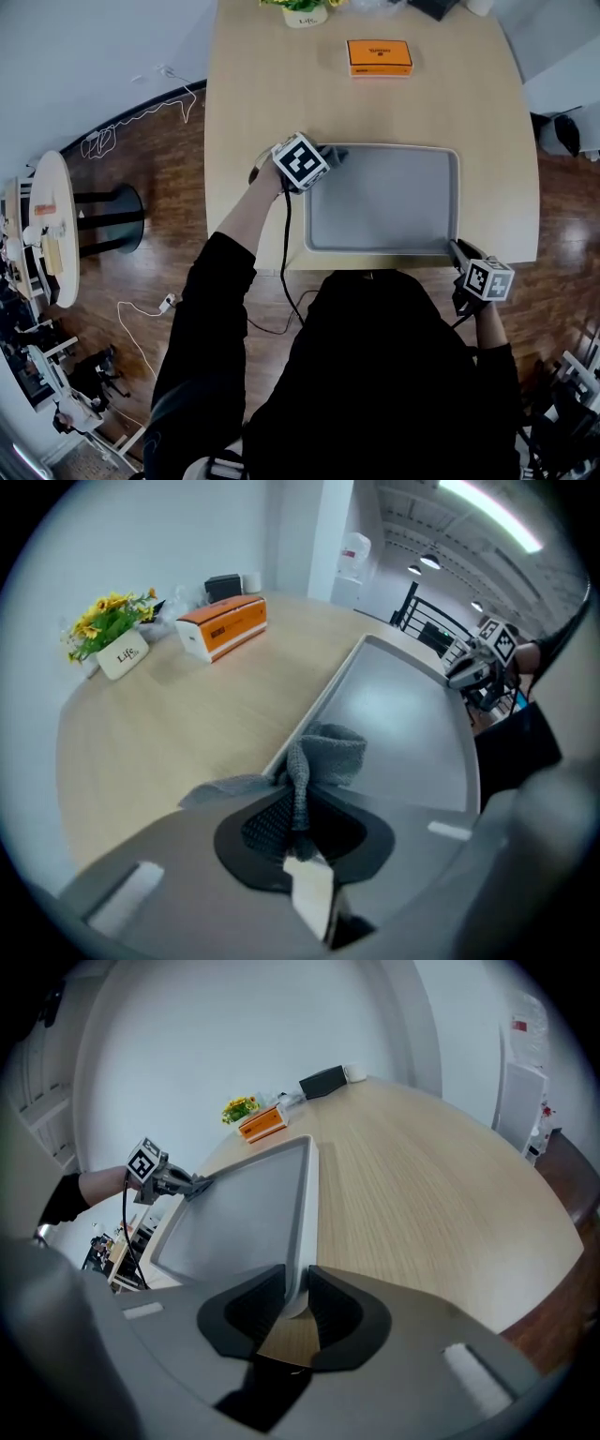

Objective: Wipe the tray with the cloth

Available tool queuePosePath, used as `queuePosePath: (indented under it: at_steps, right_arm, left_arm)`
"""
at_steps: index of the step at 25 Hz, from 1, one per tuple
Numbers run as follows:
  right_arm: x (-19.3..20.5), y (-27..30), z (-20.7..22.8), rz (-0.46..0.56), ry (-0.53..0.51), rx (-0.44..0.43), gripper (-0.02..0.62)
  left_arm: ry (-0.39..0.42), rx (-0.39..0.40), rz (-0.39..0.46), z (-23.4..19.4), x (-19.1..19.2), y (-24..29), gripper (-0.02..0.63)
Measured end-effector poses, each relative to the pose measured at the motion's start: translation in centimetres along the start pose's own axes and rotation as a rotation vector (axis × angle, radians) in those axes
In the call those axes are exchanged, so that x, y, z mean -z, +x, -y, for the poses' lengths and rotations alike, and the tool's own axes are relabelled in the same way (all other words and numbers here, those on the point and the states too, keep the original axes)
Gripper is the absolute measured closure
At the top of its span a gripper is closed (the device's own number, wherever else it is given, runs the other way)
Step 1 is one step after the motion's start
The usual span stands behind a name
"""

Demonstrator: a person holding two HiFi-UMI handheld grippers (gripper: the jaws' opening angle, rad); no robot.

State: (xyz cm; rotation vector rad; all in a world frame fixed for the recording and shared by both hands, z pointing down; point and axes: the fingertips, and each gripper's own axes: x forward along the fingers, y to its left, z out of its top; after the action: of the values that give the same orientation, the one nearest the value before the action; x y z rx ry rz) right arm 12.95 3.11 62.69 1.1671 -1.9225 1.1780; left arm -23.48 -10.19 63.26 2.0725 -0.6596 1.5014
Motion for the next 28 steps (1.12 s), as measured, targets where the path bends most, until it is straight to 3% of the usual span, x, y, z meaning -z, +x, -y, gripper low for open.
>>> queuePosePath:
  at_steps: [5,9,12,17,23,28]
  right_arm:
    - [0.0,-0.1,-0.3,0.007,0.004,-0.001,0.515]
    - [-0.2,0.0,-0.2,0.008,-0.002,-0.018,0.514]
    - [-0.3,-0.1,-0.1,0.012,-0.007,-0.026,0.512]
    - [0.0,-0.1,-0.6,0.026,-0.016,-0.050,0.509]
    - [-0.2,0.0,-0.6,0.042,-0.035,-0.100,0.505]
    - [-0.1,-0.1,-0.5,0.027,-0.040,-0.132,0.502]
  left_arm:
    - [-0.007,0.156,0.067,9.7,4.4,-0.4,0.598]
    - [0.031,0.127,0.053,15.1,7.7,-0.7,0.598]
    - [0.049,0.141,0.021,17.9,7.3,0.2,0.598]
    - [0.126,0.209,0.026,22.4,1.4,1.7,0.598]
    - [0.389,0.248,0.041,30.3,-9.4,5.8,0.598]
    - [0.344,0.285,0.099,33.5,-14.4,7.1,0.598]
